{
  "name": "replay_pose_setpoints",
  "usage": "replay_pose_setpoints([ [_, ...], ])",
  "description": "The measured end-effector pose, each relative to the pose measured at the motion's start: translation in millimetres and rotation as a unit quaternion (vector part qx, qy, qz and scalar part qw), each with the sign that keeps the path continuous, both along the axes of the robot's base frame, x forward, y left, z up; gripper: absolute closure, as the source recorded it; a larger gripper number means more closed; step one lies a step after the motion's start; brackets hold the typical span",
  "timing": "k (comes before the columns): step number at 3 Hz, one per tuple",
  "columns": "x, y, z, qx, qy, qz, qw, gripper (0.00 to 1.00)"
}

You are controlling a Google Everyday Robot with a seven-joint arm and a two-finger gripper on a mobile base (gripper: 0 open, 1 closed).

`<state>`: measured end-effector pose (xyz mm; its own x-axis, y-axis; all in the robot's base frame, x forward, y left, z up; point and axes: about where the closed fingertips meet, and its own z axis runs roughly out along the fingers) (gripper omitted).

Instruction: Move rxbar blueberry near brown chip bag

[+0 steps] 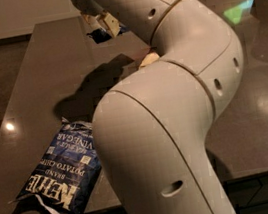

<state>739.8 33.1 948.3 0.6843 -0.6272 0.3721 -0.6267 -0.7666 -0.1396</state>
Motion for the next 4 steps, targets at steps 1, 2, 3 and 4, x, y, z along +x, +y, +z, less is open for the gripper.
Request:
replay_pose_setpoints([
  [1, -15, -35, -3, 0.002, 0.006, -0.043, 0.9991, 1.00],
  [2, -33, -58, -12, 0.005, 0.018, -0.065, 0.9977, 0.85],
  [3, -54, -72, -26, 0.004, 0.037, -0.075, 0.9965, 0.61],
  [4, -71, -80, -43, 0.001, 0.057, -0.077, 0.9954, 0.31],
])
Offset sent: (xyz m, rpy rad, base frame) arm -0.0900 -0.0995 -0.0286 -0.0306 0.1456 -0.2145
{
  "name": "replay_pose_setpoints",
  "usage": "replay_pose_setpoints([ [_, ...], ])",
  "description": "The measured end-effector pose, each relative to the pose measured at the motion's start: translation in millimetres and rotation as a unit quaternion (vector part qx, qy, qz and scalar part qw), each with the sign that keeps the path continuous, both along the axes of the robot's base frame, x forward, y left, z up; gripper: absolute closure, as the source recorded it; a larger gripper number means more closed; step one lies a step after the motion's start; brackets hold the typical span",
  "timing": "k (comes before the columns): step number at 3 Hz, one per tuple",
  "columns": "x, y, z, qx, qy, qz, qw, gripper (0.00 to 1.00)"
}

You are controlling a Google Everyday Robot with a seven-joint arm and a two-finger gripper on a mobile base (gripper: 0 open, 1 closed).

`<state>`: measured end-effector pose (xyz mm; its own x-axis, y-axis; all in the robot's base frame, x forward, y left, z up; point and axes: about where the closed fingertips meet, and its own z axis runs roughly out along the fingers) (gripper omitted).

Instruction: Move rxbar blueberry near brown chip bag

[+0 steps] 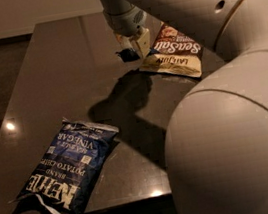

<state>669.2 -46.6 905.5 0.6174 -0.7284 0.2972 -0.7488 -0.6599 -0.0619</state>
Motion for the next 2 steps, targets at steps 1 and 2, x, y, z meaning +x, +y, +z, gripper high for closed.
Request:
replay_pose_setpoints([
  [1, 8.2, 4.1, 0.8, 0.008, -0.014, 0.004, 0.9999, 0.01],
  [2, 10.1, 5.0, 0.3, 0.009, -0.017, 0.005, 0.9998, 0.00],
])
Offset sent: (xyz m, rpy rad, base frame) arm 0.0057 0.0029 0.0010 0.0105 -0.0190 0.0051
